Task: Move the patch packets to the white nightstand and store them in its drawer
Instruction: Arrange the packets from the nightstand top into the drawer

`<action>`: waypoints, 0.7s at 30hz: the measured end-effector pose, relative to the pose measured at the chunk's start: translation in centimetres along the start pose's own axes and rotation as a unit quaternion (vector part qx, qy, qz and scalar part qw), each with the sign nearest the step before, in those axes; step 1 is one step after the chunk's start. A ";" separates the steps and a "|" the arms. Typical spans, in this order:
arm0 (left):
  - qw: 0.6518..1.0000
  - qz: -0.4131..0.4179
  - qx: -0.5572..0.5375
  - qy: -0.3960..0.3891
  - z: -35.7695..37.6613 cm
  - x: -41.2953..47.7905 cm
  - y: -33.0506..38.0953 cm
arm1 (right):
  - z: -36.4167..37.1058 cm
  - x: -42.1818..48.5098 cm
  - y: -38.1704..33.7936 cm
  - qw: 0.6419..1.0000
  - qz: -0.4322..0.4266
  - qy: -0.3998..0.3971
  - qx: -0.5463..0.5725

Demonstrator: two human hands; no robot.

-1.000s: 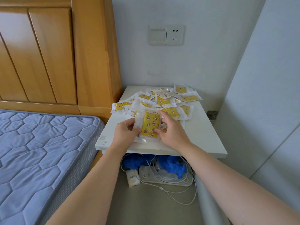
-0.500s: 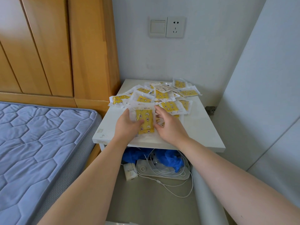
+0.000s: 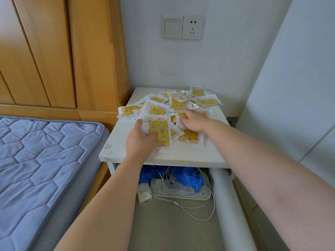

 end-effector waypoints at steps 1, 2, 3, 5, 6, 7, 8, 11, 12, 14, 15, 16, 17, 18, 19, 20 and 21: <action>1.000 0.003 0.001 -0.002 0.0 0.0 0.0 | 0.3 -0.6 0.0 1.000 -0.001 0.023 0.016; 1.000 0.006 0.002 -0.002 0.1 0.0 -0.1 | 0.5 -1.1 0.0 0.997 -0.009 0.072 0.042; 1.000 0.009 0.005 0.000 0.1 0.0 -0.1 | 0.6 -1.8 -0.1 0.989 -0.010 0.129 0.071; 1.000 0.014 0.012 0.005 0.2 0.1 -0.2 | 0.6 -3.1 -0.1 0.970 -0.008 0.219 0.103; 1.000 0.016 0.015 0.006 0.2 0.2 -0.2 | 0.5 -3.5 0.0 0.962 -0.008 0.249 0.108; 1.000 0.017 0.016 0.006 0.3 0.2 -0.2 | 0.4 -3.7 0.0 0.957 -0.004 0.268 0.110; 1.000 0.015 0.017 0.006 0.3 0.2 -0.2 | 0.3 -3.7 0.0 0.954 0.004 0.278 0.110; 1.000 0.010 0.019 0.005 0.3 0.1 -0.2 | 0.0 -2.3 -0.4 0.956 0.083 0.261 0.106; 1.000 0.009 0.018 0.005 0.3 0.1 -0.2 | -0.1 -1.7 -0.6 0.959 0.114 0.239 0.097; 1.000 0.007 0.015 0.003 0.2 0.1 -0.2 | -0.3 -0.6 -0.9 0.965 0.167 0.190 0.065; 1.000 0.008 0.016 0.001 0.2 0.1 -0.1 | -0.4 -0.2 -1.0 0.966 0.187 0.173 0.049; 1.000 0.011 0.019 0.001 0.2 0.0 -0.2 | -0.4 0.2 -1.0 0.964 0.204 0.163 0.044; 1.000 0.014 0.022 0.001 0.2 0.0 -0.2 | -0.6 0.6 -1.1 0.962 0.213 0.161 0.057; 1.000 0.016 0.023 0.001 0.2 0.0 -0.2 | -0.8 0.9 -1.2 0.957 0.220 0.168 0.089; 1.000 0.017 0.022 0.003 0.2 0.1 -0.2 | -1.0 1.2 -1.2 0.948 0.225 0.184 0.127; 1.000 0.018 0.023 0.004 0.2 0.1 -0.3 | -1.3 1.5 -1.2 0.940 0.228 0.202 0.154; 0.999 0.019 0.026 0.006 0.3 0.2 -0.3 | -1.7 1.5 -1.2 0.934 0.231 0.215 0.166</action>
Point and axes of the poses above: each hand's wrist, its own x-axis towards the middle knuckle, its own z-axis out of the palm, y = z × x, the point moved 1 cm from there along x, towards the middle knuckle, and after that the axes turned 15 degrees about -z, right-handed, at the moved point
